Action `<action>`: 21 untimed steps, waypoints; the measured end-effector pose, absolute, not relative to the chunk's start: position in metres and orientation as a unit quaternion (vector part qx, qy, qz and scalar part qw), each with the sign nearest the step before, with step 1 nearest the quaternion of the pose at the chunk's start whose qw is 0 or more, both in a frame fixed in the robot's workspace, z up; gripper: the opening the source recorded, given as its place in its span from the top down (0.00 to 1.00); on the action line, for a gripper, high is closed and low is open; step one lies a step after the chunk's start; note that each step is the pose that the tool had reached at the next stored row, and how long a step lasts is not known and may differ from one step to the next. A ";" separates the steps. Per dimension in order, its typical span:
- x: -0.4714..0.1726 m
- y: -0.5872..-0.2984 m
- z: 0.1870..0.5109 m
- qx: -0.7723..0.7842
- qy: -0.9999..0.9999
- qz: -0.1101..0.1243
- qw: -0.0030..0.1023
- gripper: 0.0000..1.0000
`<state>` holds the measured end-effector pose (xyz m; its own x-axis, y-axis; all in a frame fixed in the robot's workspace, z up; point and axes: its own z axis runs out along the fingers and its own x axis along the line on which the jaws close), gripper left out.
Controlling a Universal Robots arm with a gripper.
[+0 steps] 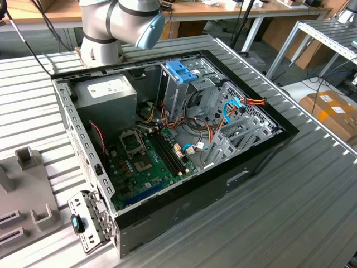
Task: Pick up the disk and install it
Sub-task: 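Reach for the disk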
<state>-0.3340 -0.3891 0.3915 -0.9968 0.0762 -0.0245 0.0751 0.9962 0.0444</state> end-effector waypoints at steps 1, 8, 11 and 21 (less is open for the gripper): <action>-0.334 -0.389 0.391 0.038 0.999 0.022 0.013 0.89; -0.336 -0.389 0.392 0.038 0.999 0.022 0.013 0.89; -0.336 -0.389 0.392 0.038 0.999 0.022 0.013 0.89; -0.342 -0.388 0.391 0.038 0.999 0.022 0.013 0.89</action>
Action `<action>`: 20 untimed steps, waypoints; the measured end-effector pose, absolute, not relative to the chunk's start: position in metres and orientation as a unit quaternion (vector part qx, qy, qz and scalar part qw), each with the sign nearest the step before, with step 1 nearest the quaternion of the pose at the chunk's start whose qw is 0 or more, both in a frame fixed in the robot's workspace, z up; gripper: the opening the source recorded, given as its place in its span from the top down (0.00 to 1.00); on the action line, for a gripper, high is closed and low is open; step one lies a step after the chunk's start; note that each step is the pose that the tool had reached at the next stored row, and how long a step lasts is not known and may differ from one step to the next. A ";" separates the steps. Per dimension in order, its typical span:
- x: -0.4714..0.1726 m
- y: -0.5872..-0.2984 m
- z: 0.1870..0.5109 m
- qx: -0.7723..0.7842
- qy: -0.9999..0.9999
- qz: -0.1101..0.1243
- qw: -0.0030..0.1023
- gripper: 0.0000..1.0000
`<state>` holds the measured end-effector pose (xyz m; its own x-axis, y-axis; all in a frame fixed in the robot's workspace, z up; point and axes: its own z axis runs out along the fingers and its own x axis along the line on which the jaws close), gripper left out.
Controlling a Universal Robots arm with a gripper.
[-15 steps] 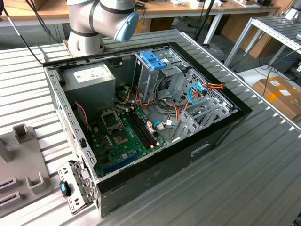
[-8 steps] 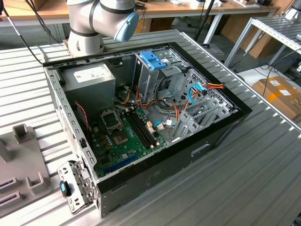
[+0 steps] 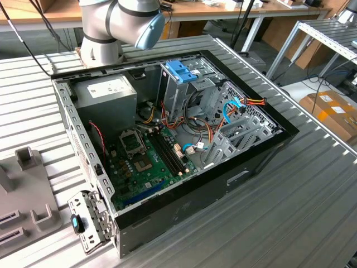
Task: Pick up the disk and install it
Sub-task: 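Reach for the disk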
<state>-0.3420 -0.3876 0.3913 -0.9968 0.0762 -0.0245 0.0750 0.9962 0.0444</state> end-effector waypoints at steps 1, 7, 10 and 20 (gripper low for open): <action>-0.345 -0.387 0.391 0.038 0.999 0.022 0.013 0.89; -0.348 -0.373 0.390 0.038 0.999 0.022 0.013 0.89; -0.348 -0.367 0.389 0.038 0.999 0.022 0.013 0.89; -0.348 -0.367 0.389 0.038 0.999 0.022 0.012 0.89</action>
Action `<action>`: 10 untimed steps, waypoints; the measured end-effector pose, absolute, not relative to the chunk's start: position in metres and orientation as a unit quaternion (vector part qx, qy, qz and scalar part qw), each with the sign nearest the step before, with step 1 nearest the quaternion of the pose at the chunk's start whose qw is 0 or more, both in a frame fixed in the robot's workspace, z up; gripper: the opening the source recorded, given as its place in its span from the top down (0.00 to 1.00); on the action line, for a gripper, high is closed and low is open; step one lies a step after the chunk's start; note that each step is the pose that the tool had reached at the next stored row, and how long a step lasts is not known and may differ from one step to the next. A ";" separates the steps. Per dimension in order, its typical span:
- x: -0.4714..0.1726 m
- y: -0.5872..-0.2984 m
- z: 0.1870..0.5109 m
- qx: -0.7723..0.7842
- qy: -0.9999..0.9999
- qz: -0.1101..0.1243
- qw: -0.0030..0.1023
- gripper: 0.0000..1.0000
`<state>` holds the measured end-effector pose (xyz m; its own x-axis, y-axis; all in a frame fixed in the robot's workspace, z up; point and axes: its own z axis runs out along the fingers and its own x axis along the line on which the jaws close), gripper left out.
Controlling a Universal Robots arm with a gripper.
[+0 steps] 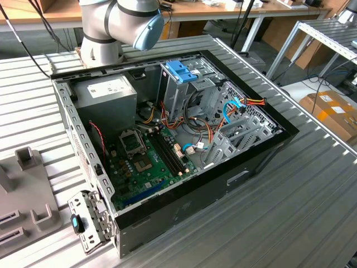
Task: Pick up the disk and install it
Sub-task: 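Reach for the disk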
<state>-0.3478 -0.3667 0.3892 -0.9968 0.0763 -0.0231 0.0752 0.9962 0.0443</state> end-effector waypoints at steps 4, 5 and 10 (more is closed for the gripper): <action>-0.348 -0.367 0.389 0.038 0.999 0.022 0.010 0.89; -0.348 -0.367 0.389 0.038 0.999 0.021 0.009 0.89; -0.348 -0.367 0.389 0.038 0.999 0.019 -0.004 0.89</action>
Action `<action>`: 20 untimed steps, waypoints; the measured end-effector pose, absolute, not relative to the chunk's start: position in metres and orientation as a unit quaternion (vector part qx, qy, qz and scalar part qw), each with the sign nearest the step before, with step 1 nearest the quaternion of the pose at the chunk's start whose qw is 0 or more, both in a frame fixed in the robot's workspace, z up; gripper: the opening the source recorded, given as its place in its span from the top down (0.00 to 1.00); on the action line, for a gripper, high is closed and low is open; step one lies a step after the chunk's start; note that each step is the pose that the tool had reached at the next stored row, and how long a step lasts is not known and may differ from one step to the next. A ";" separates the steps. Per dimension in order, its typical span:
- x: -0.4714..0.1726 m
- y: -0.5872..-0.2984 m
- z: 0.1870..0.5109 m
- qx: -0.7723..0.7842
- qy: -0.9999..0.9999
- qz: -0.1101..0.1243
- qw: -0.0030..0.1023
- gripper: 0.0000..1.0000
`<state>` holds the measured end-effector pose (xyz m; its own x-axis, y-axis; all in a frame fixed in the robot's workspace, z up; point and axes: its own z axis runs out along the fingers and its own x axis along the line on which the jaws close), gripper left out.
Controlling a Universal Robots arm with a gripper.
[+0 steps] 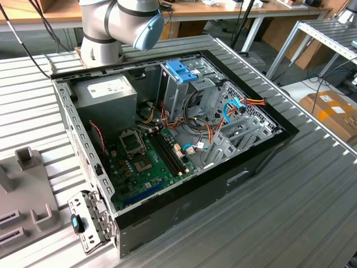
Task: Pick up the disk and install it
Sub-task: 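Reach for the disk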
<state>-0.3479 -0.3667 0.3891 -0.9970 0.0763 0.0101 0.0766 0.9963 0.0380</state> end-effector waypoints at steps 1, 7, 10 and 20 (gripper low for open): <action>-0.348 -0.367 0.389 -0.038 -0.999 -0.019 0.004 0.89; -0.348 -0.367 0.389 -0.038 -0.999 -0.005 0.005 0.89; -0.348 -0.367 0.389 -0.038 -0.999 -0.004 0.005 0.89; -0.394 -0.366 0.385 -0.038 -0.999 -0.004 0.003 0.89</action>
